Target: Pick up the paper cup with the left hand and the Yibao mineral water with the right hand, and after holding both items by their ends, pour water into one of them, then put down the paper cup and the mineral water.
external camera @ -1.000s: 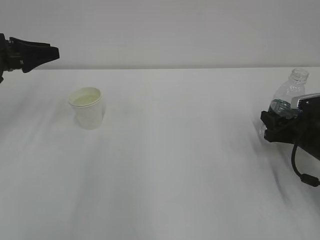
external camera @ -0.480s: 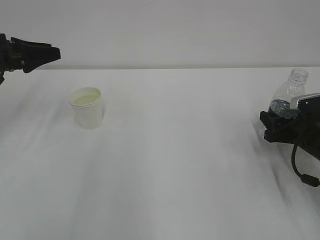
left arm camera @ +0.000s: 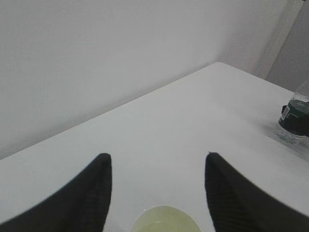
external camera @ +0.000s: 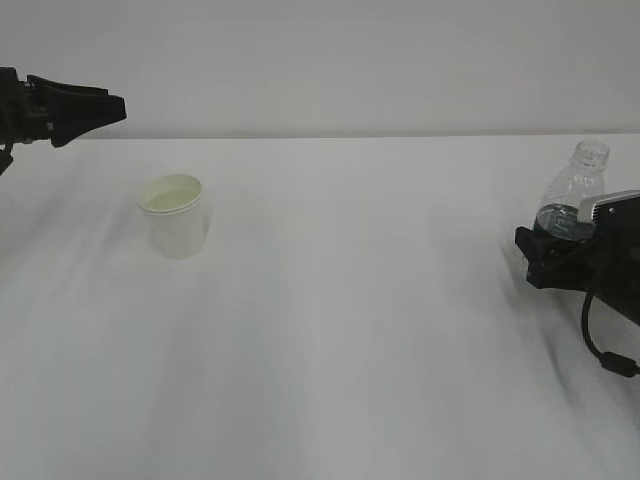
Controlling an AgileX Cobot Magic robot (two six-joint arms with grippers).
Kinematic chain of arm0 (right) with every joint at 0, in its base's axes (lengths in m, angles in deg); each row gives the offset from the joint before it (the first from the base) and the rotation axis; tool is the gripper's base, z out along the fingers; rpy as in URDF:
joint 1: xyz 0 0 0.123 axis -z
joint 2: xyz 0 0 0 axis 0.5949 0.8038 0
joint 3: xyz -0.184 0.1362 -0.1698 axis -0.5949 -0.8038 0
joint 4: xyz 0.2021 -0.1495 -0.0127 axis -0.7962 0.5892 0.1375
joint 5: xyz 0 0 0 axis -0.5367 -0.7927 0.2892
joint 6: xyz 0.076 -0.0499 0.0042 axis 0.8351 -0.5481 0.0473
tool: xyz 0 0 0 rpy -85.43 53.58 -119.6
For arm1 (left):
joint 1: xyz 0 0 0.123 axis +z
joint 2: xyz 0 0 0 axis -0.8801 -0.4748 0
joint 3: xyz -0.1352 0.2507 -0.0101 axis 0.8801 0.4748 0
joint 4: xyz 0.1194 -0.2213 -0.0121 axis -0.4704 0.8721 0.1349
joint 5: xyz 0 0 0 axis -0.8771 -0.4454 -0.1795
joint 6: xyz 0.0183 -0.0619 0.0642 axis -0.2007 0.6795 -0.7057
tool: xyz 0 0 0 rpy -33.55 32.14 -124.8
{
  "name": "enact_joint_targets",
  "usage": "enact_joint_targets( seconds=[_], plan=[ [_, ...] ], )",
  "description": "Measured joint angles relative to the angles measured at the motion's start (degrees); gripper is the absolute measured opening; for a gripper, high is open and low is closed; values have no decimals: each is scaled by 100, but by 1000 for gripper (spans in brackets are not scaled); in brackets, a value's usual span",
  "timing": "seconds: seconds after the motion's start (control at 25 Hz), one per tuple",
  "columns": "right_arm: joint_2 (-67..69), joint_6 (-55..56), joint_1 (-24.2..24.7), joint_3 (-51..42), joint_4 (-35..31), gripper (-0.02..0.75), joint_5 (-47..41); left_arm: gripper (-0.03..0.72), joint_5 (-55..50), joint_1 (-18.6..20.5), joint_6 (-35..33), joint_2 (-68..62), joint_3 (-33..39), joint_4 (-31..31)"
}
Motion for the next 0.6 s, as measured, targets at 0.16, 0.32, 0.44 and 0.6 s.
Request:
enact_joint_targets(
  seconds=[0.16, 0.32, 0.44, 0.6],
  plan=[
    [0, 0, 0, 0, 0, 582, 0, 437, 0, 0, 0, 0, 0, 0],
    [0, 0, 0, 0, 5, 603, 0, 436, 0, 0, -12, 0, 0, 0],
    [0, -10, 0, 0, 52, 605, 0, 435, 0, 0, -12, 0, 0, 0],
    [0, 43, 0, 0, 165, 605, 8, 436, 0, 0, -12, 0, 0, 0]
  ],
)
